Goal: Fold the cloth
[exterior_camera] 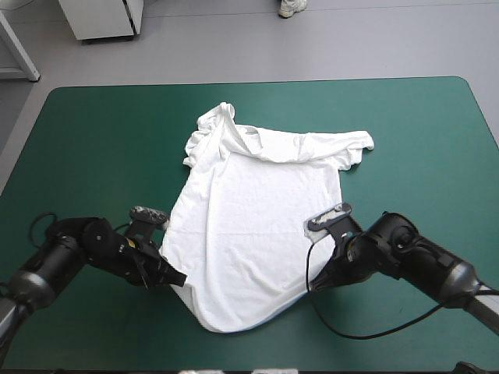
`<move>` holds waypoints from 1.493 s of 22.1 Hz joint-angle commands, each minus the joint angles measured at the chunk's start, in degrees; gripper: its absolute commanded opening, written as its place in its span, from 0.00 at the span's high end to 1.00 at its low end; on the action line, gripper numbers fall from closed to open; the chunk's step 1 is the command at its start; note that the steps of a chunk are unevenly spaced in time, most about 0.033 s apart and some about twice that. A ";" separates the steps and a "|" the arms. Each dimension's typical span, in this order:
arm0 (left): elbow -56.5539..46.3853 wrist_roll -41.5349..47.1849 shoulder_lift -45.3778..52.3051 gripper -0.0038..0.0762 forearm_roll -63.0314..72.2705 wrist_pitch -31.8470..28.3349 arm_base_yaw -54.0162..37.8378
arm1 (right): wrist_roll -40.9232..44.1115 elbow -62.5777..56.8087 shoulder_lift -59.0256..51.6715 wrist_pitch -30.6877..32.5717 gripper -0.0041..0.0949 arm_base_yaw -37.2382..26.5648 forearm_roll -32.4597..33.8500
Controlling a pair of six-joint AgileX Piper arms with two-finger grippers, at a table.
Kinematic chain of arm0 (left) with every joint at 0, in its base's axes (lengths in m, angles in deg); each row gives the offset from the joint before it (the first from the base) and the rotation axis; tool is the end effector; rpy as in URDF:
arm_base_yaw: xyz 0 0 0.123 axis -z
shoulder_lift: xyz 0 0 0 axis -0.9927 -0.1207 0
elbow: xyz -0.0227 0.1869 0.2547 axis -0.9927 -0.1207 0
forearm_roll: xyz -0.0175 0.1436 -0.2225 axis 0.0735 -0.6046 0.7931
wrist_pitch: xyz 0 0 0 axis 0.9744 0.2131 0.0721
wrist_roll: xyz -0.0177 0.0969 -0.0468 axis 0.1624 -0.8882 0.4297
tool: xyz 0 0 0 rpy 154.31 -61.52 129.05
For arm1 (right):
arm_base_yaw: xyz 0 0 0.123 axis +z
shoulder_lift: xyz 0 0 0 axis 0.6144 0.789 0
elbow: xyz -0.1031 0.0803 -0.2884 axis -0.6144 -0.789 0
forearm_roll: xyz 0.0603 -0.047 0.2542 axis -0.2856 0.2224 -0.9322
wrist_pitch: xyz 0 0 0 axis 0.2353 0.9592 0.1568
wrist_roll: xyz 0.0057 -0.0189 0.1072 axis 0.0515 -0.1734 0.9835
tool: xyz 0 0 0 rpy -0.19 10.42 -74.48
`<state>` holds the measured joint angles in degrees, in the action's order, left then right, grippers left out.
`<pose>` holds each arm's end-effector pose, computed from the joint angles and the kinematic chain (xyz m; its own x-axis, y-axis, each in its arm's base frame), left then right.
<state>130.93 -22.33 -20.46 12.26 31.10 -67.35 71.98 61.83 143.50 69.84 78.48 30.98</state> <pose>0.1851 -0.0835 0.2691 -0.9033 0.3130 -0.2935 0.3885 0.8869 -0.2498 0.1845 0.1470 0.2925 -0.7865 -0.4932 -0.3718 -0.5242 0.8513 -0.0204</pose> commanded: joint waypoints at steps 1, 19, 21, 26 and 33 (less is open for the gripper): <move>10.37 2.07 6.80 0.96 -0.83 7.59 0.24 | 1.50 8.83 -4.58 5.78 0.97 0.01 5.57; 93.63 0.08 -5.28 0.96 2.83 4.09 0.24 | 0.98 74.02 -4.80 2.26 0.97 0.01 27.01; 97.56 0.08 -5.90 0.96 2.83 -0.03 0.24 | 0.98 76.77 -3.74 -0.56 0.97 0.01 27.17; 97.74 0.19 -7.06 0.96 2.42 -7.86 0.24 | 1.96 77.74 -2.03 -4.58 0.97 0.01 29.29; 97.74 0.90 -17.74 0.96 3.40 -13.29 0.24 | 13.14 79.38 8.21 -7.49 0.98 -1.19 47.62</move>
<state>228.32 -22.04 -35.11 14.75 25.06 -67.32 81.32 139.06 148.66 68.24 78.48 70.82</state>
